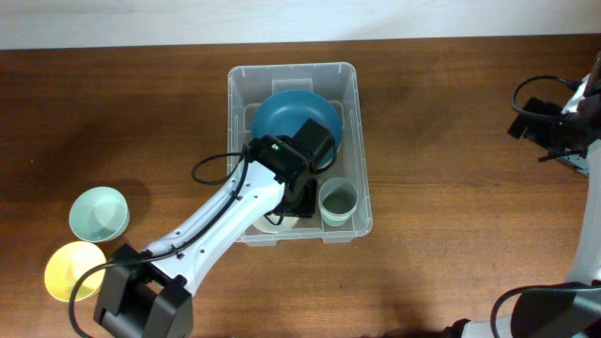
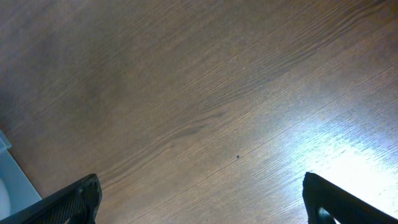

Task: Pack container
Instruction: 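Place the white bowl in the container's front left area, release, then grasp the rim of the pale green bowl with the left gripper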

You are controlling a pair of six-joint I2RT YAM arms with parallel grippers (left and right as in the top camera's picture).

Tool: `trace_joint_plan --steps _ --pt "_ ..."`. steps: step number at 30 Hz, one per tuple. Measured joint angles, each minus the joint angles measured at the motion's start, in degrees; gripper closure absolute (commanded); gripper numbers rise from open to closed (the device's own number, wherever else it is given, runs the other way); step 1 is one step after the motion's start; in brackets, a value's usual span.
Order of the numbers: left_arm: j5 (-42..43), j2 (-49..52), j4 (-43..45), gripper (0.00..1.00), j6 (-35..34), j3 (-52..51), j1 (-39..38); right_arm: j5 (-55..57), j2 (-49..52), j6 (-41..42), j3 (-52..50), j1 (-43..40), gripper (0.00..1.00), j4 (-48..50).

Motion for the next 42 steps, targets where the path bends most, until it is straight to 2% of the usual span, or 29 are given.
trace_joint_plan --steps 4,6,7,9,16,20,25,32,37,38,40,41,42 --pt "-2.7 -0.1 -5.4 0.42 0.0 4.4 3.0 0.0 0.0 0.0 0.0 0.0 0.01 0.0" --pt "-4.9 -1.0 -7.6 0.34 0.0 7.3 5.7 0.0 0.0 0.0 0.0 0.0 0.01 0.0" --pt "-6.4 -2.1 -8.6 0.27 0.0 8.8 7.9 0.0 0.0 0.0 0.0 0.0 0.01 0.0" --pt "-8.4 -4.7 -9.4 0.23 -0.3 10.7 12.3 0.0 0.0 0.0 0.0 0.0 0.01 0.0" --pt "-12.4 -11.2 -9.8 0.21 1.1 12.4 33.7 0.0 0.0 0.0 0.0 0.0 0.01 0.0" --pt "-12.9 -9.0 -9.5 0.21 3.0 11.3 41.9 0.0 0.0 0.0 0.0 0.0 0.01 -0.1" --pt "-12.9 -1.9 -4.5 0.21 5.2 5.8 49.6 0.0 0.0 0.0 0.0 0.0 0.01 -0.2" --pt "-11.2 11.4 -1.3 0.22 6.3 3.5 54.2 0.0 0.0 0.0 0.0 0.0 0.01 -0.2" --pt "-10.7 17.7 -1.2 0.48 6.8 3.3 54.2 0.0 0.0 0.0 0.0 0.0 0.01 -0.2" --pt "-10.6 18.4 -1.1 0.61 7.0 3.2 54.2 0.0 0.0 0.0 0.0 0.0 0.01 -0.2" --pt "-10.3 18.9 -1.2 0.80 7.2 3.1 54.1 0.0 0.0 0.0 0.0 0.0 0.01 -0.2" --pt "-10.3 18.9 -1.2 0.98 7.1 3.1 54.0 0.0 0.0 0.0 0.0 0.0 0.01 -0.2" --pt "-10.3 18.9 -1.2 0.99 7.1 3.1 53.6 0.0 0.0 0.0 0.0 0.0 0.01 -0.2"
